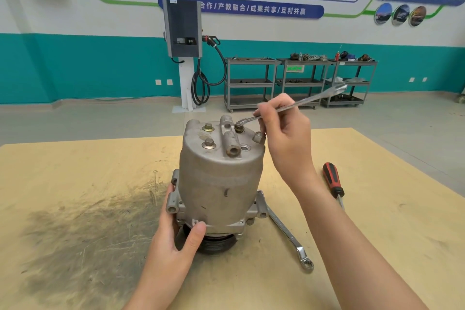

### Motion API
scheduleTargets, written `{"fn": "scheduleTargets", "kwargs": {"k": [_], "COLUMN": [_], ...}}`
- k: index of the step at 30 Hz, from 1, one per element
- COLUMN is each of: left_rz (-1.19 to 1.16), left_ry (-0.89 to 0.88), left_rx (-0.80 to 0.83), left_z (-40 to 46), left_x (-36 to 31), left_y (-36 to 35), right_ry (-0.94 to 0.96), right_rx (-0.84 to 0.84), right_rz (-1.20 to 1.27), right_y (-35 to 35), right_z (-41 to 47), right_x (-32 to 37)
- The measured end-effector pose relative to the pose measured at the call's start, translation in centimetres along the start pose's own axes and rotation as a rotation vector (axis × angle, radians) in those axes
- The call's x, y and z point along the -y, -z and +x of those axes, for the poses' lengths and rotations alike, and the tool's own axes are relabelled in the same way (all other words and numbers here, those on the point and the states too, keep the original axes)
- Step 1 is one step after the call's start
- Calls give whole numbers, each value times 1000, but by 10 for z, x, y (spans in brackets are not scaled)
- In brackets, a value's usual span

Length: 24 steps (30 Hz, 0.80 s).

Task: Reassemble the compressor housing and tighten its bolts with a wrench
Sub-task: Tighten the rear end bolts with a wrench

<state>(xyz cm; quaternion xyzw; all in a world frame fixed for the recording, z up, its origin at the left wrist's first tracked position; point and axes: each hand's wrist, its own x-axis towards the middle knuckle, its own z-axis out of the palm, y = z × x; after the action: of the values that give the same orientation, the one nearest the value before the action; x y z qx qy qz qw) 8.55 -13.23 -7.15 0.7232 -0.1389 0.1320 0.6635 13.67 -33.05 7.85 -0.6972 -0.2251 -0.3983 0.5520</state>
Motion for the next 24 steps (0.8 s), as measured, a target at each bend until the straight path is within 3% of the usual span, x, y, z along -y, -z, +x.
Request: {"fn": "scheduleTargets", "kwargs": {"k": [3, 5, 10, 15, 18, 24], "left_rz": [-14, -13, -11, 3, -1, 8], "left_ry": [9, 10, 13, -9, -14, 10], "left_rx": [3, 4, 3, -7, -5, -10], "left_z": [0, 0, 0, 0, 1, 1], "left_x": [0, 0, 1, 0, -1, -1], "left_y": [0, 0, 0, 0, -1, 0], "right_ry": [241, 273, -115, -532, -631, -646], "right_rx": [41, 25, -66, -27, 15, 16], "right_rz": [-230, -238, 90, 474, 584, 637], "right_y": [1, 1, 9, 13, 11, 8], "right_z": [1, 3, 9, 15, 13, 12], "right_x": [7, 11, 11, 2, 1, -2]}}
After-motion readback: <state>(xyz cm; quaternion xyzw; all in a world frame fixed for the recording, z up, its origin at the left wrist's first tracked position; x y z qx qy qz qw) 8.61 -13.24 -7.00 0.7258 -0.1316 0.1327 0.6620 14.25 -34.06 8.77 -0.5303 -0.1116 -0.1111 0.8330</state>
